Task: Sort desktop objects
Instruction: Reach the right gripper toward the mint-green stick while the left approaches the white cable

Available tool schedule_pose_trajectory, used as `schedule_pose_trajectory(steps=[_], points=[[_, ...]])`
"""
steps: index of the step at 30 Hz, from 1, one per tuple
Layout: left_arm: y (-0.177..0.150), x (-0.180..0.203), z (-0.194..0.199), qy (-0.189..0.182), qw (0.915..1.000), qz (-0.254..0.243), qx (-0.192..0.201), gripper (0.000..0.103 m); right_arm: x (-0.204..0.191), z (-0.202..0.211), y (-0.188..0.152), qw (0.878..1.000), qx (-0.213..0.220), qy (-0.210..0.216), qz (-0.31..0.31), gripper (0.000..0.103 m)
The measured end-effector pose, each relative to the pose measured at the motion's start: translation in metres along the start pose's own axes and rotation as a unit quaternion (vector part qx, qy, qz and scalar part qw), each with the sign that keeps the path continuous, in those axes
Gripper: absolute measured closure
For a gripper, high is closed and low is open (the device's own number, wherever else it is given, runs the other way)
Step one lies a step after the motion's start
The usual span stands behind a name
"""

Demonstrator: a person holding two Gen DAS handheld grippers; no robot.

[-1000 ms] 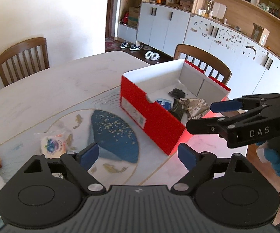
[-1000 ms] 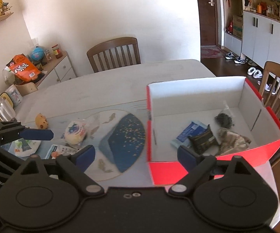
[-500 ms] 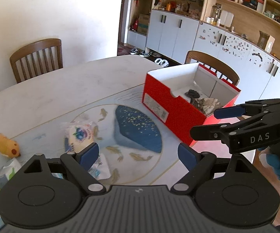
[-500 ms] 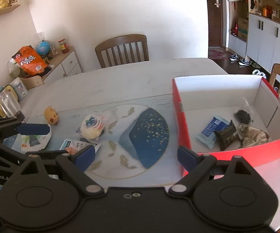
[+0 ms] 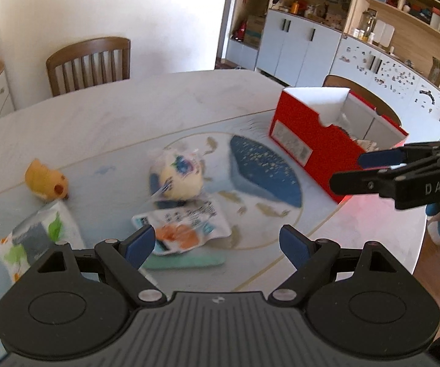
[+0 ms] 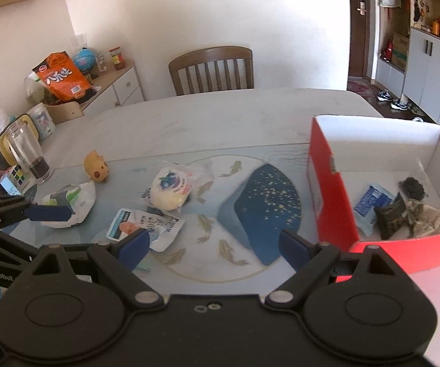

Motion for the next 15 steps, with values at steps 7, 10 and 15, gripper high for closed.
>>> schedule_pose_trajectory(steps=[7,10,15], points=[[-0.013,-0.017,-0.008,0.007,0.9999,0.007,-0.004,0.015,-0.018,-0.016,0.004,1.0,-0.016,0.008,0.018,0.012],[-0.02,-0.027,-0.01,0.006,0.9999,0.014,-0.007,0.015,-0.025,-0.022,0.006,0.999,-0.021,0.012,0.025,0.012],[-0.032,-0.044,-0.015,0.014,0.9995,0.023,-0.016,0.015,-0.034,-0.035,0.008,0.999,-0.029,0.019,0.033,0.012]])
Point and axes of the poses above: each gripper's, at about its wrist camera, not at the fingertips, and z roughly against the way its jaws point, x to its right, y to its top, the point moved 5 cm from there along -z, roughly the way its jaws point, and after that the axes turned 2 degrees about -x, right-handed, at the moved point
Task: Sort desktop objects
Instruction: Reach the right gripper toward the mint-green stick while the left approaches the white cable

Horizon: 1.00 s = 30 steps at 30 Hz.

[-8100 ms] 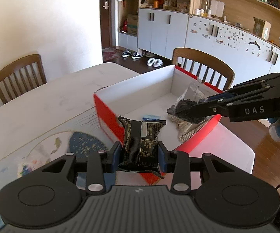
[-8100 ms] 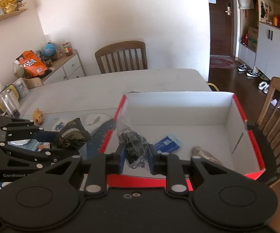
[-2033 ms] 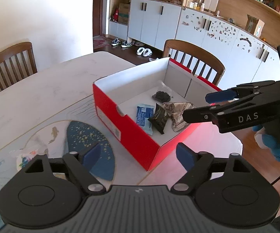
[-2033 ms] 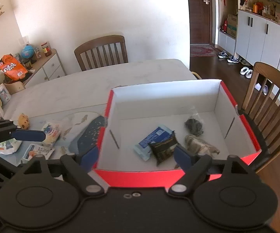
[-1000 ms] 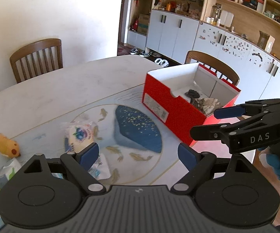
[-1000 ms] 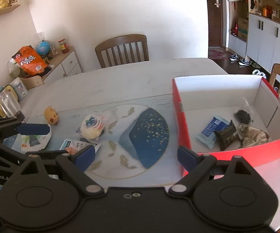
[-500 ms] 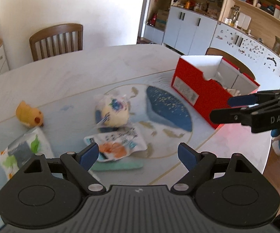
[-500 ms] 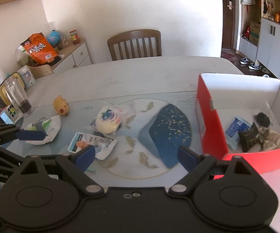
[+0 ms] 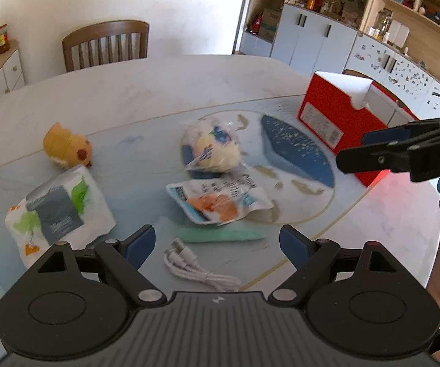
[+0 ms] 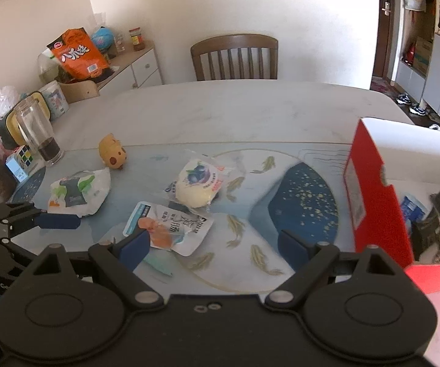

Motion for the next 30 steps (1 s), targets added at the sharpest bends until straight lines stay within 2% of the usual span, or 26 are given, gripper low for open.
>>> schedule_pose_trajectory(steps=[12,19,23,30], points=[[-0.023,-0.006,-0.025,0.005,0.9996,-0.018,-0.02,0.015,-0.027,-0.043,-0.014,0.998,-0.048,0.023,0.021,0.017],[-0.03,-0.001,-0.032,0.015,0.9995,-0.027,-0.008,0.015,-0.038,-0.064,-0.027,0.996,-0.079,0.032,0.027,0.02],[-0.035,0.003,-0.037,0.032,0.999,-0.029,-0.005,0.015,-0.043,-0.074,-0.031,0.995,-0.091,0.039,0.032,0.022],[-0.037,0.0,-0.046,0.042,0.9984,-0.037,-0.002,0.015,-0.053,-0.088,-0.033,0.993,-0.1,0.041,0.043,0.027]])
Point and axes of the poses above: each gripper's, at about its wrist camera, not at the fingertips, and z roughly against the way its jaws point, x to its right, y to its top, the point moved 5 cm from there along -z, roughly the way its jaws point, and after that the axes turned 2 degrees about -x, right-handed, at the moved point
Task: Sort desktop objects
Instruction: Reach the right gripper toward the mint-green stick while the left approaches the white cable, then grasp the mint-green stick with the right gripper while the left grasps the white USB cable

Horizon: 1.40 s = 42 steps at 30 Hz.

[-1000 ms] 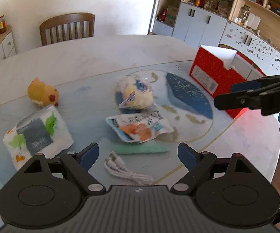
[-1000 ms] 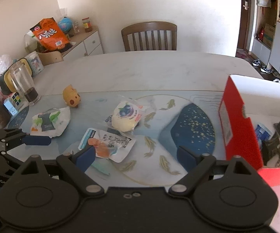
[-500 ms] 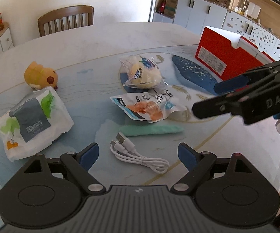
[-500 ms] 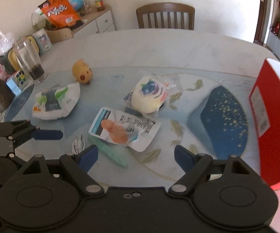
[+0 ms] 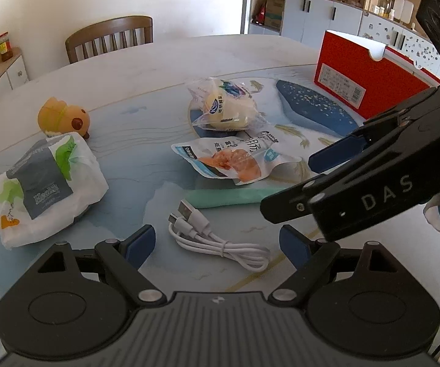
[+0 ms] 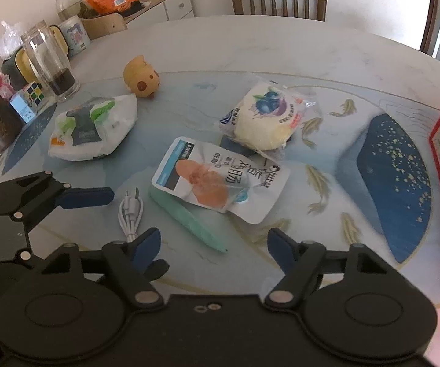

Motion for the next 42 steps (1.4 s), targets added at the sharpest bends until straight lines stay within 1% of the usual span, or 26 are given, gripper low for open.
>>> schedule_pose_trajectory(steps=[3,5,7,8,12,14,15,17,21,23,32,42], points=[[-0.001,0.0,-0.002,0.002,0.9999,-0.01,0.006,0.015,-0.003,-0.005,0.001,1.0,-0.004,-0.001,0.004,0.03],[-0.002,0.0,-0.003,0.002,0.9998,-0.016,0.01,0.015,-0.006,-0.008,0.0,1.0,-0.005,-0.001,0.007,0.035],[-0.003,0.001,-0.002,0.006,0.9996,-0.025,0.013,0.017,-0.008,-0.008,0.0,1.0,-0.002,-0.004,0.015,0.039],[-0.003,0.001,-0.002,0.006,0.9995,-0.028,0.015,0.02,-0.01,-0.008,-0.001,1.0,-0.001,-0.006,0.02,0.044],[-0.003,0.004,-0.001,-0.002,0.999,-0.039,0.022,0.031,-0.017,-0.008,-0.002,0.999,0.002,-0.019,0.036,0.052],[-0.002,0.005,0.0,-0.005,0.9989,-0.041,0.022,0.031,-0.02,-0.009,-0.002,0.999,0.003,-0.024,0.045,0.061],[-0.002,0.005,0.0,-0.005,0.9989,-0.041,0.022,0.031,-0.021,-0.009,-0.002,0.998,0.003,-0.025,0.05,0.064],[-0.002,0.005,0.0,-0.007,0.9989,-0.04,0.023,0.032,-0.023,-0.01,-0.002,0.998,0.003,-0.032,0.059,0.077],[-0.002,0.004,0.001,-0.007,0.999,-0.037,0.025,0.033,-0.024,-0.009,-0.002,0.998,0.003,-0.026,0.064,0.085],[-0.002,0.004,0.001,-0.006,0.999,-0.035,0.025,0.034,-0.023,-0.007,-0.003,0.998,0.005,-0.023,0.061,0.091],[-0.002,-0.001,0.008,-0.003,0.9994,-0.02,0.029,0.037,-0.023,0.004,-0.009,0.998,0.005,-0.008,0.058,0.093],[0.0,0.004,0.021,-0.015,0.9993,-0.012,0.031,0.037,-0.022,0.031,-0.018,0.999,0.013,0.001,0.052,0.094]])
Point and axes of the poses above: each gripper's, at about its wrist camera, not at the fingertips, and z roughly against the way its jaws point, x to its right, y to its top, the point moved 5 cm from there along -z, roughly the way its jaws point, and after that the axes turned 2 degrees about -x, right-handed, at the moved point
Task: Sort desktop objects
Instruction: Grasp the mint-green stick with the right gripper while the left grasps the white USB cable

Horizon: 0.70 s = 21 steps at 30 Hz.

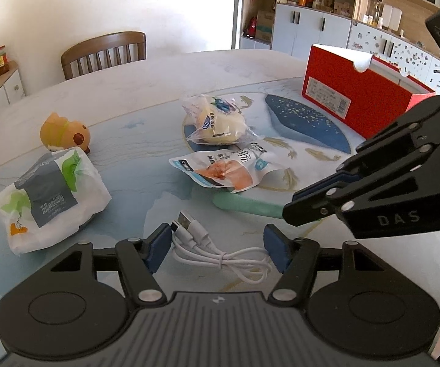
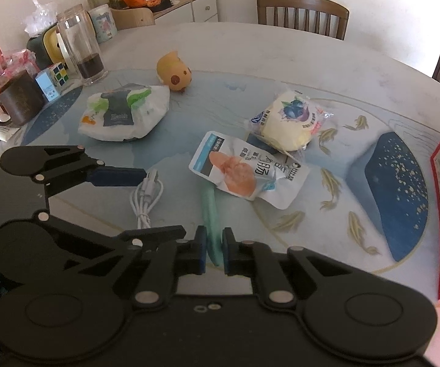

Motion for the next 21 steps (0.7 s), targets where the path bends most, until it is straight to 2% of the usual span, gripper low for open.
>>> schedule_pose_trajectory(steps=[10,21], points=[[0.006,0.006,0.013,-0.014,0.9997,0.018,-0.001,0.037,0.012,0.033,-0.004,0.999,0.022,-0.003,-0.025,0.094],[0.023,0.021,0.02,-0.038,0.9991,0.019,0.001,0.037,0.036,0.067,-0.008,0.997,0.051,-0.029,-0.056,0.097]])
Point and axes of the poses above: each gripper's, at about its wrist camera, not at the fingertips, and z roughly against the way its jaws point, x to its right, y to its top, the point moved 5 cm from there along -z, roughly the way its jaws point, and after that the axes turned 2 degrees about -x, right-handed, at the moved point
